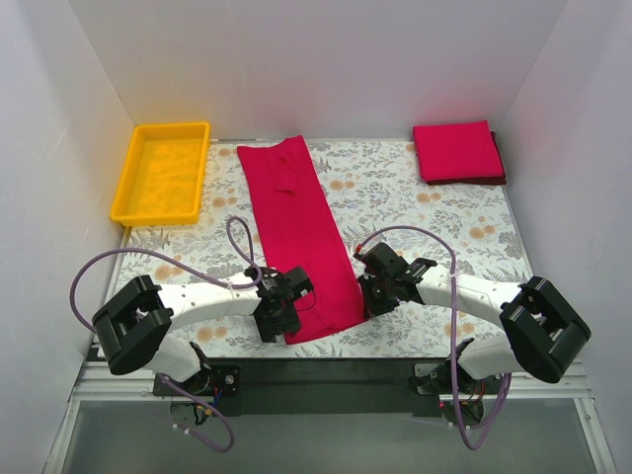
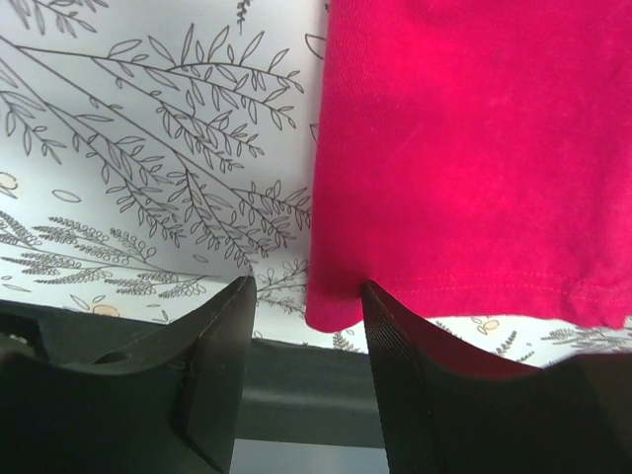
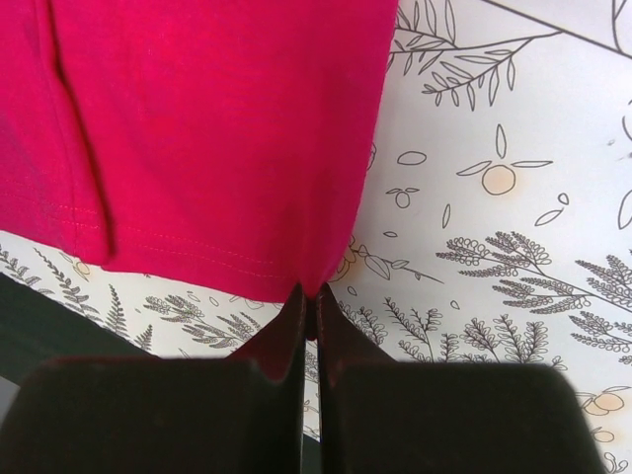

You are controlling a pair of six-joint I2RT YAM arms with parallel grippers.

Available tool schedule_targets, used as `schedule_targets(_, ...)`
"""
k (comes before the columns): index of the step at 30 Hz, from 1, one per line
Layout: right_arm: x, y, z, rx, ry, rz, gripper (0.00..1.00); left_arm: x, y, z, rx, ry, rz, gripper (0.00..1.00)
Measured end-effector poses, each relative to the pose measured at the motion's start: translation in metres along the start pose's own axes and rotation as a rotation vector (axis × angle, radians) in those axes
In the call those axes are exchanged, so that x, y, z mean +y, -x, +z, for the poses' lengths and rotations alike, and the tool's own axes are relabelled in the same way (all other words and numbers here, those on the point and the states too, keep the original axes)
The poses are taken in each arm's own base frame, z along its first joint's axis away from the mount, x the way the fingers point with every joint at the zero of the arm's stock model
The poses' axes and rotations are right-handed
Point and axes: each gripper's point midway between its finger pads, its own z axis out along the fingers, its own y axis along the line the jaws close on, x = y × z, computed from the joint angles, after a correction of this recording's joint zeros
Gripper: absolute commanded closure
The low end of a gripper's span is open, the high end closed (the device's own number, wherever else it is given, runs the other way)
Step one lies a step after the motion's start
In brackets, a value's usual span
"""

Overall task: Fold and stack the t-shirts
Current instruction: Fold the tshirt

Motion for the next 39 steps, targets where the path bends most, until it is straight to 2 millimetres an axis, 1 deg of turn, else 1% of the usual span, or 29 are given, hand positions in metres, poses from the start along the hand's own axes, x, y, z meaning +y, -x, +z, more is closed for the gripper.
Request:
schedule_targets(3, 0.001, -0.001, 0.001, 0.001, 0.005, -0.001, 0.99, -0.001, -0.002, 0.005, 0.005, 0.005, 0.004, 0.55)
schedule_targets(5, 0.001, -0.001, 0.001, 0.000, 0.010, -0.001, 0.99, -0.002, -0.002, 0.006, 0.006, 0.004, 0.005, 0.57)
schedule_targets(6, 0.001, -0.001, 0.001, 0.000, 0.011, -0.001, 0.99, -0.002, -0.002, 0.006, 0.008, 0.002, 0.005, 0.60)
schedule_targets(7, 0.002, -0.001, 0.001, 0.000, 0.013, -0.002, 0.99, -0.002, -0.003, 0.006, 0.010, 0.000, 0.004, 0.66)
schedule_targets(9, 0.003, -0.001, 0.002, -0.001, 0.020, -0.002, 0.99, -0.004, -0.004, 0.006, 0.016, -0.008, 0.000, 0.69)
schedule_targets(14, 0.006, -0.002, 0.002, 0.006, 0.042, -0.004, 0.99, -0.012, -0.007, 0.007, 0.032, -0.042, -0.014, 1.00)
schedule_targets(17, 0.010, -0.007, 0.001, 0.026, 0.069, -0.007, 0.99, -0.012, -0.009, 0.005, 0.045, -0.053, -0.013, 1.00)
schedule_targets(19, 0.014, -0.014, 0.000, 0.053, 0.083, -0.013, 0.99, -0.007, -0.015, 0.004, 0.058, -0.048, -0.004, 1.00)
schedule_targets(20, 0.016, -0.020, -0.002, 0.071, 0.090, -0.020, 0.99, -0.003, -0.019, 0.003, 0.070, -0.043, 0.005, 1.00)
schedule_targets(24, 0.030, -0.055, -0.011, 0.171, 0.132, -0.056, 0.99, 0.021, -0.039, -0.004, 0.133, -0.016, 0.041, 1.00)
schedule_targets(26, 0.036, -0.068, -0.016, 0.210, 0.152, -0.075, 0.99, 0.029, -0.048, -0.007, 0.168, -0.015, 0.053, 1.00)
schedule_targets(28, 0.041, -0.077, -0.020, 0.242, 0.168, -0.086, 0.99, 0.033, -0.054, -0.010, 0.191, -0.017, 0.062, 1.00)
schedule_targets(29, 0.042, -0.079, -0.021, 0.250, 0.165, -0.086, 0.99, 0.033, -0.054, -0.012, 0.196, -0.023, 0.065, 1.00)
schedule_targets(30, 0.041, -0.078, -0.022, 0.253, 0.154, -0.085, 0.99, 0.032, -0.053, -0.013, 0.197, -0.032, 0.067, 1.00)
schedule_targets(32, 0.043, -0.067, -0.025, 0.253, 0.135, -0.090, 0.99, 0.027, -0.046, -0.019, 0.193, -0.048, 0.064, 1.00)
schedule_targets(34, 0.048, -0.049, -0.026, 0.232, 0.126, -0.098, 0.99, 0.018, -0.028, -0.025, 0.166, -0.072, 0.044, 1.00)
schedule_targets(36, 0.053, -0.023, -0.026, 0.193, 0.121, -0.105, 0.99, 0.006, 0.002, -0.033, 0.112, -0.109, 0.006, 1.00)
schedule_targets(39, 0.056, 0.026, -0.029, 0.111, 0.115, -0.106, 0.99, -0.006, 0.053, -0.044, 0.017, -0.159, -0.055, 1.00)
